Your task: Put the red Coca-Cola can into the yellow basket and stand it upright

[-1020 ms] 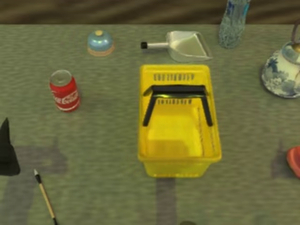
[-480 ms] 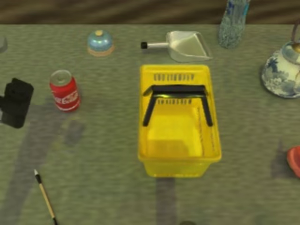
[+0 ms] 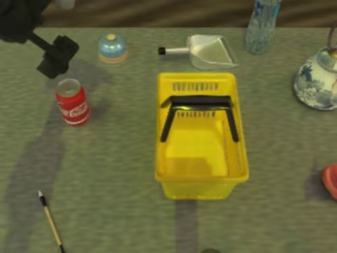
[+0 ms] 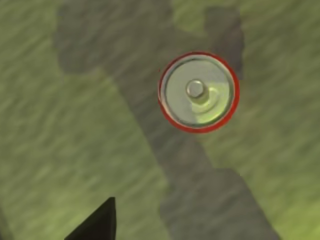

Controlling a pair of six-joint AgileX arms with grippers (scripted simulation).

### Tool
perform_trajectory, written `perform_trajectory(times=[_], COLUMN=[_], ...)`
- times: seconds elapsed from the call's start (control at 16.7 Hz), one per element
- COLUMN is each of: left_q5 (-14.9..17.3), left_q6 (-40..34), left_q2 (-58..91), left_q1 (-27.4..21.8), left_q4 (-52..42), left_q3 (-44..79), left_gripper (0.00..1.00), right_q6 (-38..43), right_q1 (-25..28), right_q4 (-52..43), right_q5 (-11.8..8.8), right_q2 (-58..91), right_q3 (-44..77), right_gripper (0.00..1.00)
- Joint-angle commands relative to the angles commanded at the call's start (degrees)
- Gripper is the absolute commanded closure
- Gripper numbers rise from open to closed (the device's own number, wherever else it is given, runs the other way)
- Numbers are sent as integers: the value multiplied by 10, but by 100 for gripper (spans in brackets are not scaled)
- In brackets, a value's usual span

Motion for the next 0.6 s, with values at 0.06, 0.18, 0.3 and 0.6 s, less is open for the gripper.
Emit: perform_trajectory(times=[0.06,0.18,0.3,0.6], left_q5=[-2,-8,-14,-27], left_q6=[14,38,58,84], left_q2=[55,157,242,353], left_q1=[-1,0,1,6], left_q4=[-24,-66,-101,-147], left_q3=[46,127,194,285], left_gripper=[0,0,0,0], right_q6=[0,0,0,0], right_q1=[0,0,0,0], right_q4=[0,0,0,0], right_q5=[0,0,0,0], right_q2=[0,0,0,0], right_q3=[0,0,0,0], right_gripper=[0,0,0,0])
